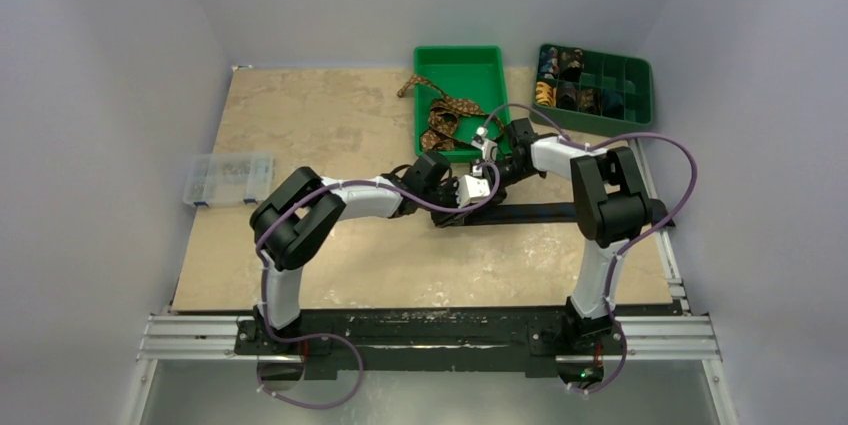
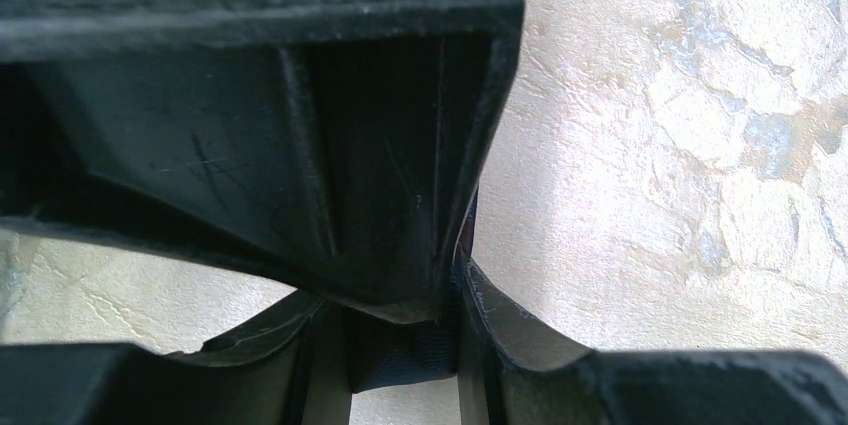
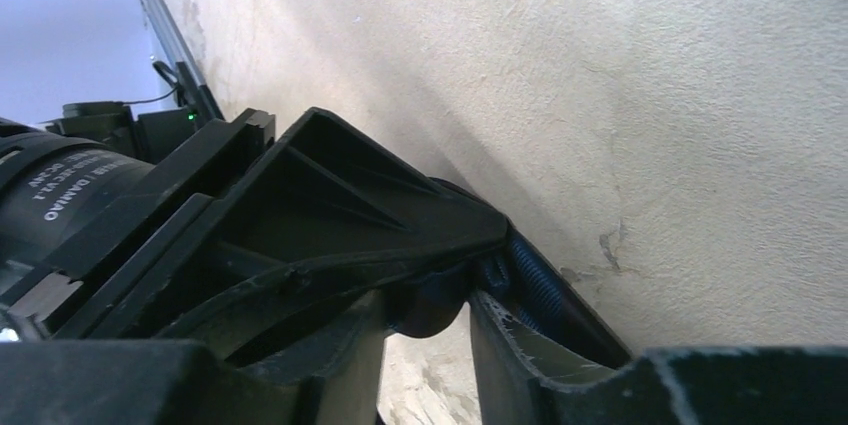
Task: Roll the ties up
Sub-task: Roll the tie at the center of the board.
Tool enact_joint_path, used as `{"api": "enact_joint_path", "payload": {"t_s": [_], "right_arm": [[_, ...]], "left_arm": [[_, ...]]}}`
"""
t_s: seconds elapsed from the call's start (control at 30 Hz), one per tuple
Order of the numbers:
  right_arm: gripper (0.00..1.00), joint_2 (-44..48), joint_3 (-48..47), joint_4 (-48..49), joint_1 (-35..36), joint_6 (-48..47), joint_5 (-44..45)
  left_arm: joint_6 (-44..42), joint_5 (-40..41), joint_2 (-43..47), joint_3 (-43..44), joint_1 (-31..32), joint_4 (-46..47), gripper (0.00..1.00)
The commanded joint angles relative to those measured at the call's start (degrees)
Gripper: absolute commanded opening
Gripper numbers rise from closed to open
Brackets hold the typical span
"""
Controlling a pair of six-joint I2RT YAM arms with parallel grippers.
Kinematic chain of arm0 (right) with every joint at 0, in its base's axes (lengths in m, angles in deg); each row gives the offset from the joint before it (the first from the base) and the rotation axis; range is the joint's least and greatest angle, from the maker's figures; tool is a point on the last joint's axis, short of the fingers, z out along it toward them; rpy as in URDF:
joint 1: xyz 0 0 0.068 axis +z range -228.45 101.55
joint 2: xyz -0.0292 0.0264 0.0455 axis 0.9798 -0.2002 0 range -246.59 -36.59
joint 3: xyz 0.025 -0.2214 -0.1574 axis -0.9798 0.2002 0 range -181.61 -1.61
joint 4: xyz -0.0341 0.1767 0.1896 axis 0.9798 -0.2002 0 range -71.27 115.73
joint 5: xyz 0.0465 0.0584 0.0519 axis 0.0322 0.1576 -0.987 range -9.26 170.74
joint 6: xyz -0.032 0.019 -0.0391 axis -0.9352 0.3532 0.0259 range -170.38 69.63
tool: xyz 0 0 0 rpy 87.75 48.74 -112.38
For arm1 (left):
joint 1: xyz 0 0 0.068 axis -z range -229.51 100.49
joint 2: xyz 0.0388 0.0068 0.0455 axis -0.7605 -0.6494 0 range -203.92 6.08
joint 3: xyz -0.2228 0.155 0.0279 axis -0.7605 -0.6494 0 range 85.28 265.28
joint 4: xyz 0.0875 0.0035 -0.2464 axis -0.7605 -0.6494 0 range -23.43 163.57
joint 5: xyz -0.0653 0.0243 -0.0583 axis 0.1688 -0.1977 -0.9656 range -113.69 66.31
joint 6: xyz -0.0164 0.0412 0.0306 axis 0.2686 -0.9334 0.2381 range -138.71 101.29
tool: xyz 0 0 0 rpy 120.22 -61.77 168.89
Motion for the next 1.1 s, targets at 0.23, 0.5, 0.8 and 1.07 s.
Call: {"api": "enact_joint_path", "payload": {"t_s": [0.23,0.5,0.8,1.07], "right_arm": [[0.0,-1.55,0.31,0.95,0.29,-2.05,1.88],[0.0,-3.87,0.48,-1.83,-2.33,-7.18,9.43],[0.0,-4.92,1.92,-1.36,-2.49,-8.02,14.64],[0.0,-5.04,2.88,-1.62,-2.86,-9.07,15.79]], "left_arm": [[-1.59,3.01,-4.1,-1.99,0.02,-10.55,0.26],[0.85,-1.51,-0.68,-6.17,-1.27,-2.56,0.51],[3.54,-6.11,2.64,-10.94,-1.81,12.11,0.6],[10.25,-6.81,-0.23,-12.62,-1.43,24.54,0.61]]}}
